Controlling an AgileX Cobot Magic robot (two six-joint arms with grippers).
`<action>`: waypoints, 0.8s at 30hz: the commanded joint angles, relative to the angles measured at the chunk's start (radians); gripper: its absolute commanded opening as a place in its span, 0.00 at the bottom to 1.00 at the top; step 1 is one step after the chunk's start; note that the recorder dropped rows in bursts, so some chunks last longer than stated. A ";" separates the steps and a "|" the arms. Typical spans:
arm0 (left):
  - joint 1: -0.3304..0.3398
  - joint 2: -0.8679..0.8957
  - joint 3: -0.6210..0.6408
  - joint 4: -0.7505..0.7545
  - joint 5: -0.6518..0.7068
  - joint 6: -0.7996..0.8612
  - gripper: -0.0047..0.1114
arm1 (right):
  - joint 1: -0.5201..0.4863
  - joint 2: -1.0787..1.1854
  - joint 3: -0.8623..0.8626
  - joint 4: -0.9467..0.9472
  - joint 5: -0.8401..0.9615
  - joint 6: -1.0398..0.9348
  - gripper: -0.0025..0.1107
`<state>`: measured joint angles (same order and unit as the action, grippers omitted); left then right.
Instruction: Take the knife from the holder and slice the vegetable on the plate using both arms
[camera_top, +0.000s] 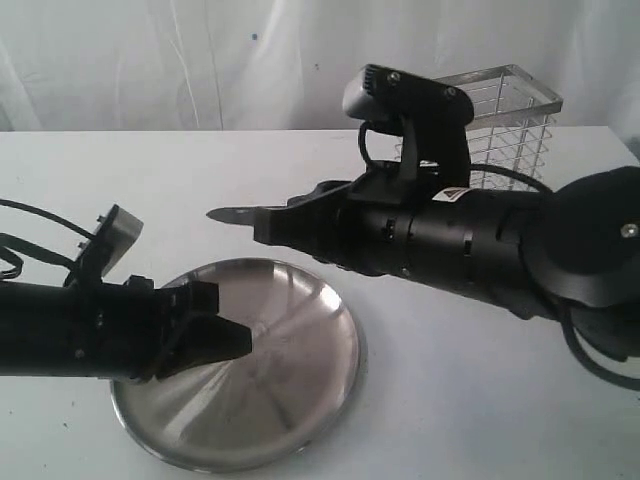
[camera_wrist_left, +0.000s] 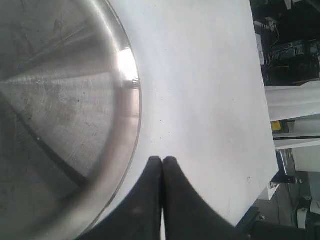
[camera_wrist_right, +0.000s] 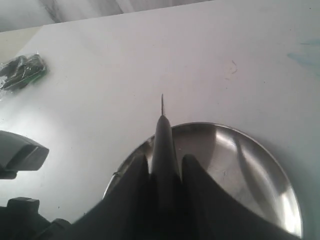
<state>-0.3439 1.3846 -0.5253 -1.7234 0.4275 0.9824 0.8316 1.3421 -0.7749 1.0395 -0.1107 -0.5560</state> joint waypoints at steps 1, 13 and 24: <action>-0.007 -0.001 -0.011 -0.021 0.024 0.001 0.04 | 0.026 0.000 -0.003 0.006 -0.025 0.023 0.02; -0.007 0.001 -0.117 -0.021 0.004 0.030 0.04 | 0.095 0.044 -0.003 0.006 -0.002 0.039 0.02; -0.007 0.001 -0.117 -0.021 -0.065 0.084 0.04 | 0.095 0.044 -0.003 0.015 0.070 0.039 0.02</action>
<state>-0.3461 1.3885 -0.6370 -1.7234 0.3705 1.0377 0.9187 1.3881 -0.7749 1.0550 -0.0868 -0.5175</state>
